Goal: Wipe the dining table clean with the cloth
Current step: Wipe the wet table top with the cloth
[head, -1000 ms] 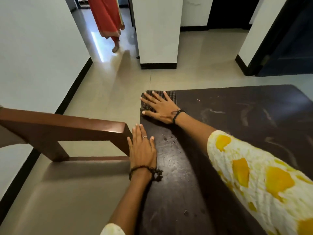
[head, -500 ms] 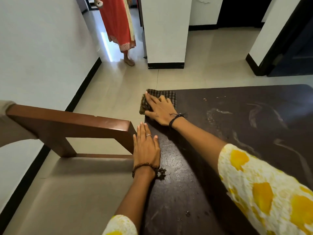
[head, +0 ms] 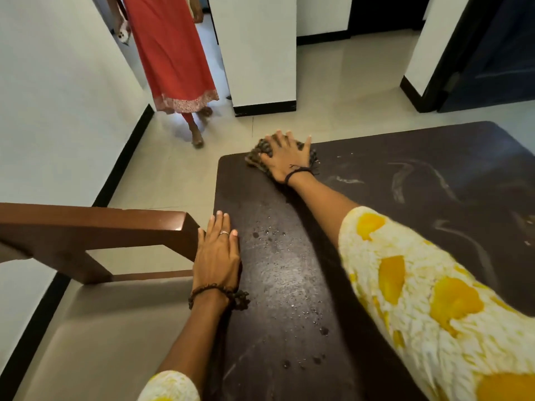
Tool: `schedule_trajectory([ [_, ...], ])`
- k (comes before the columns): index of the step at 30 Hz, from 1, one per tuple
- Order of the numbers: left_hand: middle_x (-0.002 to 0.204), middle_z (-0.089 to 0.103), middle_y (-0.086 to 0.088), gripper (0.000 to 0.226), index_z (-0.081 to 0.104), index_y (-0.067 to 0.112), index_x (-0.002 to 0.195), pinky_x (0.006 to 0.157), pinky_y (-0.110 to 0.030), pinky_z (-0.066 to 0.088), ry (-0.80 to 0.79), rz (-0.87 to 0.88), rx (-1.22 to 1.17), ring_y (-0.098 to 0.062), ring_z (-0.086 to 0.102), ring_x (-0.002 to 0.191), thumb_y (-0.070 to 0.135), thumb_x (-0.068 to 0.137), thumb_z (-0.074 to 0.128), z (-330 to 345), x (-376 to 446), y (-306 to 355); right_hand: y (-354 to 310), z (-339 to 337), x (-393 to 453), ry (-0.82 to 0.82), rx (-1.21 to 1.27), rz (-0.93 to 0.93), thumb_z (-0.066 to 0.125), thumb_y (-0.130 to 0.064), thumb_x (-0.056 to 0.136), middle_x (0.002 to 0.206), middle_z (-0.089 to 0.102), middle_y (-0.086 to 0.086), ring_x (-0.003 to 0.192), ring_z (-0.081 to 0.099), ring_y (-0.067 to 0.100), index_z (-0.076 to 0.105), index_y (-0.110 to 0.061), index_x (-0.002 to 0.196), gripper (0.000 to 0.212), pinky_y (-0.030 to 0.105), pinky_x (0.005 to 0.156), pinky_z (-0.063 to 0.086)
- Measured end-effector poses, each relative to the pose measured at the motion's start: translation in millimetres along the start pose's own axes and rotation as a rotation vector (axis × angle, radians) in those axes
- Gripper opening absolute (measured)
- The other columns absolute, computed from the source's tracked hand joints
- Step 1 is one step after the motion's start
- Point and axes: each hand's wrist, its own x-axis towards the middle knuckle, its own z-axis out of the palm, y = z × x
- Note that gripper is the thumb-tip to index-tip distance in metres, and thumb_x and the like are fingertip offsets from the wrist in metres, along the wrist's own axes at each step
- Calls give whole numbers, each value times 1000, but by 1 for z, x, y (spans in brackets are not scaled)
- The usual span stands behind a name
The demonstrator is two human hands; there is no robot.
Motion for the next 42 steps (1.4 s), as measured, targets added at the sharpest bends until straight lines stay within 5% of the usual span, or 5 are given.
schedule_trajectory([
  [8,153,7,-4,51,8,12,144,109,-22,-7,13,5,-79,-12,3,140,31,99,23,2,-1,2,124,-17,-24,63,3,433,23,-47,99,158,6,0,144,1,23,17,-23,149,56,62,110,-4],
  [21,153,8,-7,56,-4,14,144,110,-23,-6,74,-9,-175,-14,4,140,23,99,28,3,-2,0,-66,20,-40,31,-10,-63,25,-52,97,158,4,2,144,0,25,10,-27,149,60,60,109,-5],
  [25,153,10,-8,52,7,9,145,112,-27,-4,58,-23,-135,-15,5,140,22,99,29,3,-1,0,-26,10,-39,18,-6,-61,24,-45,99,158,4,0,144,0,22,11,-28,149,55,60,109,-5],
  [33,154,8,-7,53,8,12,144,108,-25,-7,65,-43,-45,-16,2,141,29,99,28,7,3,-2,151,-21,-51,79,38,389,28,-48,98,158,6,0,144,4,23,16,-27,149,56,61,111,-2],
  [42,153,12,-8,56,3,14,145,112,-34,-1,85,-18,-25,-20,7,141,27,98,32,5,3,-2,93,-9,-61,80,-7,198,25,-54,96,158,5,-1,144,1,22,16,-35,147,55,60,110,-5],
])
